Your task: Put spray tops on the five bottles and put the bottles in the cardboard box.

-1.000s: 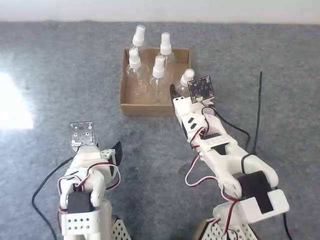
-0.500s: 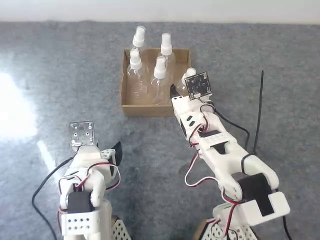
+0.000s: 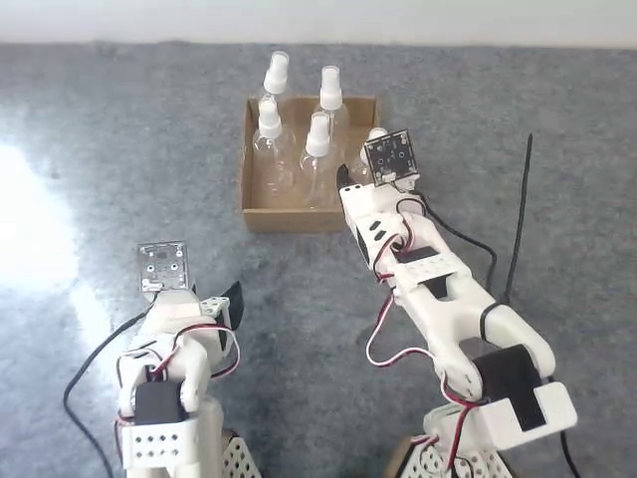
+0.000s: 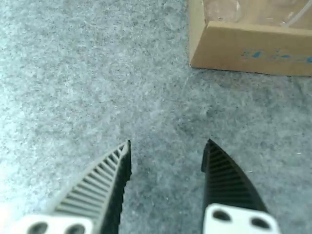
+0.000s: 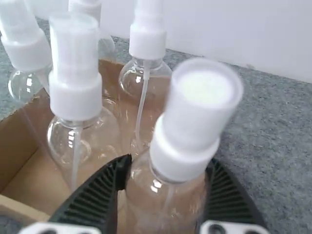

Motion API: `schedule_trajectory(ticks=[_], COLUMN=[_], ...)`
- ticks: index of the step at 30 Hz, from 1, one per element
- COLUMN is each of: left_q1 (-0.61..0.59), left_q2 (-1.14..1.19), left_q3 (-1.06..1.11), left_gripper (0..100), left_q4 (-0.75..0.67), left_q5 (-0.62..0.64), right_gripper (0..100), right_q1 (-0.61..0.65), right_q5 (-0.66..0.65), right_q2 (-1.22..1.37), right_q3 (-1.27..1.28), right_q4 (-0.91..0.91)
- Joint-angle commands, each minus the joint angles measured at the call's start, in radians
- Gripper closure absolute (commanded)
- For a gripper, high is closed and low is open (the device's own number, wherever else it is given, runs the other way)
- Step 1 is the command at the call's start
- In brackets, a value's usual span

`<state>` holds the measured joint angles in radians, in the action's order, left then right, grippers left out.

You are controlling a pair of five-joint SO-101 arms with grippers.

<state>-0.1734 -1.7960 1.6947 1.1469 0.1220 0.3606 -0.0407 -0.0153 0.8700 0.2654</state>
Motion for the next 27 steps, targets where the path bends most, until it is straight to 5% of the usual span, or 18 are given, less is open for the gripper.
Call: schedule_trajectory(ticks=[1, 21, 27], left_q1=[-0.008, -0.008, -0.008], left_q2=[-0.009, -0.009, -0.009], left_q3=[-0.008, -0.008, -0.008], left_gripper=[78, 78, 78], left_q4=[0.005, 0.005, 0.005], left_q5=[0.003, 0.003, 0.003], right_gripper=[85.3, 85.0, 73.8], right_q1=[0.005, 0.008, 0.008], right_q5=[-0.026, -0.074, -0.066], right_q2=[-0.053, -0.053, -0.119], right_q3=[-0.040, -0.038, -0.040], right_q4=[-0.024, -0.028, -0.139])
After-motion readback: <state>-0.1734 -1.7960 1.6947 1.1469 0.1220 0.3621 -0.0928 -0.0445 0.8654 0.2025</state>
